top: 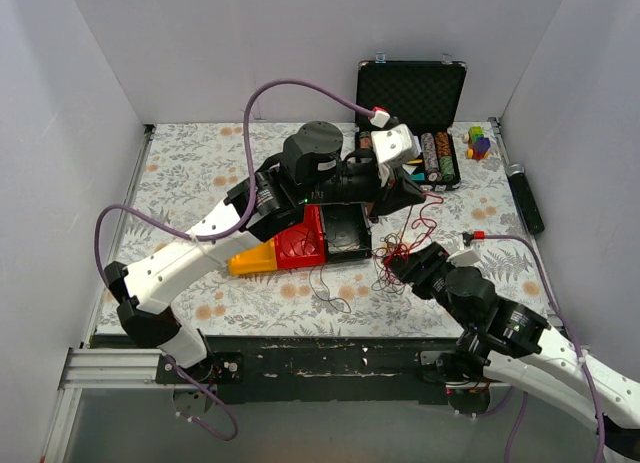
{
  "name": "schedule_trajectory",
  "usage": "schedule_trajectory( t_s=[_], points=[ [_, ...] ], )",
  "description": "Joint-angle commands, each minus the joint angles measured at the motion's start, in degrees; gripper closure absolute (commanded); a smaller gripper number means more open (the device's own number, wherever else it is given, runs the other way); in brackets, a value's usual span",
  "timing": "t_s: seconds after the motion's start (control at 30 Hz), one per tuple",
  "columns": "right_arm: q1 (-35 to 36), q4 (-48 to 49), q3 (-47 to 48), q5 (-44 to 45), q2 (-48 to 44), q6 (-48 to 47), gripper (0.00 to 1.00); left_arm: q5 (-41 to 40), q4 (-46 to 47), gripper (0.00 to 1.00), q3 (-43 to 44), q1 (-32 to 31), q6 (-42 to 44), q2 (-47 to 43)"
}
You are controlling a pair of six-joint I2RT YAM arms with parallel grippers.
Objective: Untangle the cables
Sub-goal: Untie the cable.
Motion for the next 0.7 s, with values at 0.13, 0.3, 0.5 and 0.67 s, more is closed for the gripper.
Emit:
schedule_trajectory(
  t_s=[0.13, 0.3, 0.5, 0.67],
  points=[
    [0.07, -18.97, 5.30, 4.09, -5.11, -10.84, 0.37, 2.42, 18.56, 1.00, -20.75, 0.22, 0.70, -18.74],
    [-0.01, -15.55, 7.69, 4.89, -11.97, -13.30, 0.41, 2.32, 20.31, 1.00, -37.47, 0.22, 2.64, -25.52],
    [-0.01, -17.22, 7.87, 2.44, -9.09, -13.38, 0.37, -0.04, 21.28, 1.00, -41.27, 0.22, 4.57, -26.58],
    [0.07, -12.64, 8.30, -5.38, -10.13, -20.95, 0.31, -10.04, 21.81, 1.00, -45.57, 0.22, 10.89, -27.72]
  ],
)
